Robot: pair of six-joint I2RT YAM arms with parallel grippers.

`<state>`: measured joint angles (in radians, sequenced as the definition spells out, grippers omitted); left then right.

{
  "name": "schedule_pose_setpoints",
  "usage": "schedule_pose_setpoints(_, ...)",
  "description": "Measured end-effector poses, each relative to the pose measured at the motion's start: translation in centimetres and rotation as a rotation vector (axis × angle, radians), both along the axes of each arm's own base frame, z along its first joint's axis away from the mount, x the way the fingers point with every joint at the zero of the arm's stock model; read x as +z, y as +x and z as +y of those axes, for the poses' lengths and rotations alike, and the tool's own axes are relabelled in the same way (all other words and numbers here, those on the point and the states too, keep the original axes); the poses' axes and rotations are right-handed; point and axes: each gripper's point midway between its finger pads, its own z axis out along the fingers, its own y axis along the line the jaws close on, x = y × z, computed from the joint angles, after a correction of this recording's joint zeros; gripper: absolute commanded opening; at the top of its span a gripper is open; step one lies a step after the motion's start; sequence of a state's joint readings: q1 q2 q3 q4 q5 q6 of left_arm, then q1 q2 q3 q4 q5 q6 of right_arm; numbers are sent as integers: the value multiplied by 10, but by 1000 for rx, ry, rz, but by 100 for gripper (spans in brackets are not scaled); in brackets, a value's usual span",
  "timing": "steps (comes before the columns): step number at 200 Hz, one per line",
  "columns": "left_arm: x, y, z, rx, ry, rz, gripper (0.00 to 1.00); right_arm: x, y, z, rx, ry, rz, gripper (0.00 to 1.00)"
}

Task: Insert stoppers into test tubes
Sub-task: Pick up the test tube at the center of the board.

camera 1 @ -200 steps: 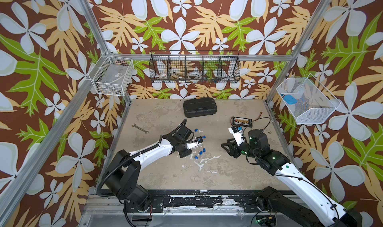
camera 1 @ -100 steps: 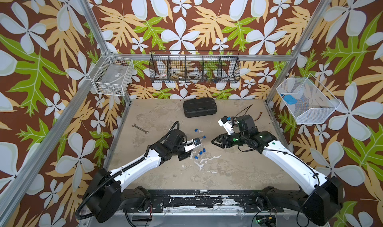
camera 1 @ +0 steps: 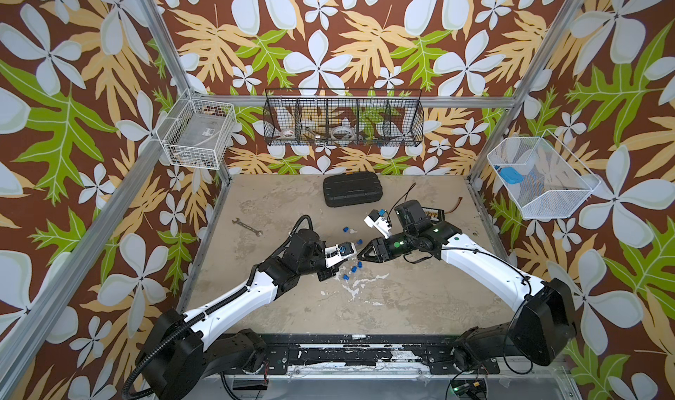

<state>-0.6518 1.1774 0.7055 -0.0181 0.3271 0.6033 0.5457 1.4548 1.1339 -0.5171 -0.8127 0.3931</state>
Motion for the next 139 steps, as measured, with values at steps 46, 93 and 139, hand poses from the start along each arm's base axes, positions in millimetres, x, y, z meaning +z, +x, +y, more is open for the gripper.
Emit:
schedule_pose_setpoints(46, -3, -3, 0, -12, -3, 9, 4, -7, 3, 9, -10, 0, 41, 40)
schedule_pose_setpoints(93, -2, -3, -1, -15, -6, 6, 4, -7, 7, 13, -21, 7, 48, 33)
schedule_pose_setpoints(139, -2, -3, -1, -15, -6, 6, 4, -9, 7, 16, -19, 5, 54, 26)
